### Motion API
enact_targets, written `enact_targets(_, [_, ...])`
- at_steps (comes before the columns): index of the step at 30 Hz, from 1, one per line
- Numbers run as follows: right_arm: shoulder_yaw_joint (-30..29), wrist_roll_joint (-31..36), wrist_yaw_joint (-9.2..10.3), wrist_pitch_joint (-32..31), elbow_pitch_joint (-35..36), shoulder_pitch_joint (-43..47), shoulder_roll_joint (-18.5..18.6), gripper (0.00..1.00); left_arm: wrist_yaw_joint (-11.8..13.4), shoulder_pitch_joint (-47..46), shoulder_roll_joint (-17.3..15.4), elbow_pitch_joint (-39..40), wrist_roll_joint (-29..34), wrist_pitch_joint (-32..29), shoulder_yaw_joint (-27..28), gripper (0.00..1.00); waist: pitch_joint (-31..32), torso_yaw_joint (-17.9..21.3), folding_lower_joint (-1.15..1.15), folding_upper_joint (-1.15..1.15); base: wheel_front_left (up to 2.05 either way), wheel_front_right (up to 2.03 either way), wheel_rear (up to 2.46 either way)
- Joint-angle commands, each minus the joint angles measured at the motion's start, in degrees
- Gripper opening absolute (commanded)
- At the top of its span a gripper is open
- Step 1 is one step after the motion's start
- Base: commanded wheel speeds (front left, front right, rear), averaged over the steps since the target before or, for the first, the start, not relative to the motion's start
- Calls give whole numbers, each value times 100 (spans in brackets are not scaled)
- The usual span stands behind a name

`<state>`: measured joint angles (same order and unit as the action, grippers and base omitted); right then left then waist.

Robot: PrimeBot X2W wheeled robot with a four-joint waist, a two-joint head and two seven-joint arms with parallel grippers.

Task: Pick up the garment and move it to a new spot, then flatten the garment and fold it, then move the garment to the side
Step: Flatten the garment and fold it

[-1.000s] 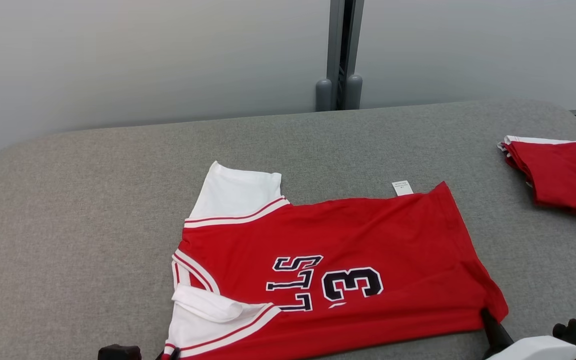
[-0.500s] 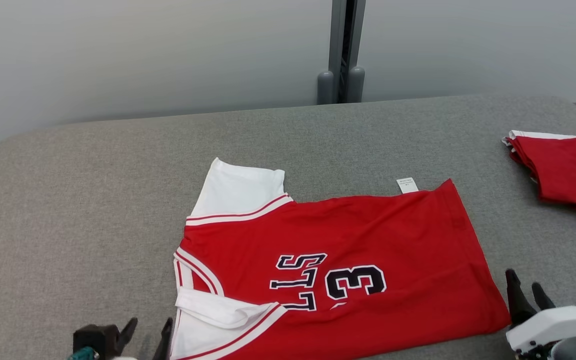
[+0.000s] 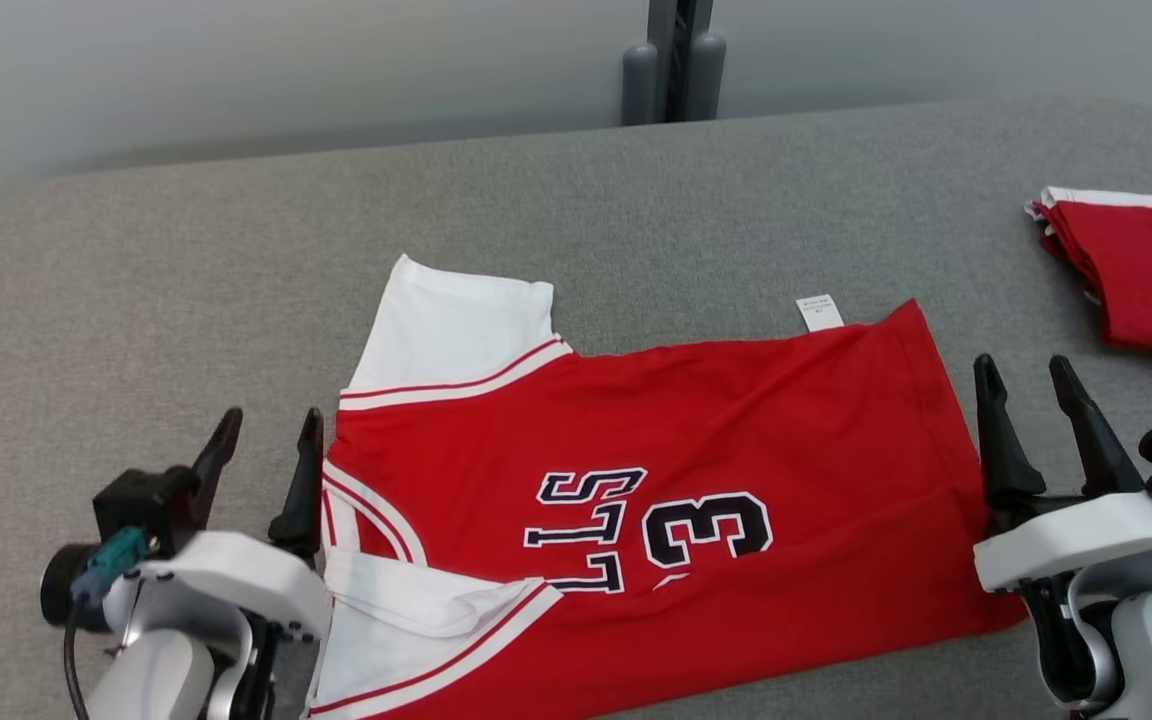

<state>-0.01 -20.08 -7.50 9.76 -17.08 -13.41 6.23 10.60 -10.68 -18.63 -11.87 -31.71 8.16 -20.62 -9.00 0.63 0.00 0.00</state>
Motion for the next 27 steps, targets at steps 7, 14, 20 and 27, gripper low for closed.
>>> enact_targets(7, [112,489,2,-331,1150,-29,-211,100,-195,-1307,-163,-776,279,-344,-135,100,-924,451,0,0,0,0,0])
enact_targets(14, [380,691,3,-475,1852,-103,-303,100,-310,-2549,-347,-1706,525,-779,-244,100,-1515,853,0,0,0,0,0])
enact_targets(20, [565,638,3,-433,2099,-120,-322,100,-384,-3361,-408,-2499,698,-1055,-374,100,-1791,1097,0,0,0,0,0])
enact_targets(27, [610,498,3,-327,2025,-83,-323,100,-538,-3770,-440,-3036,828,-1087,-535,100,-1868,1224,0,0,0,0,0])
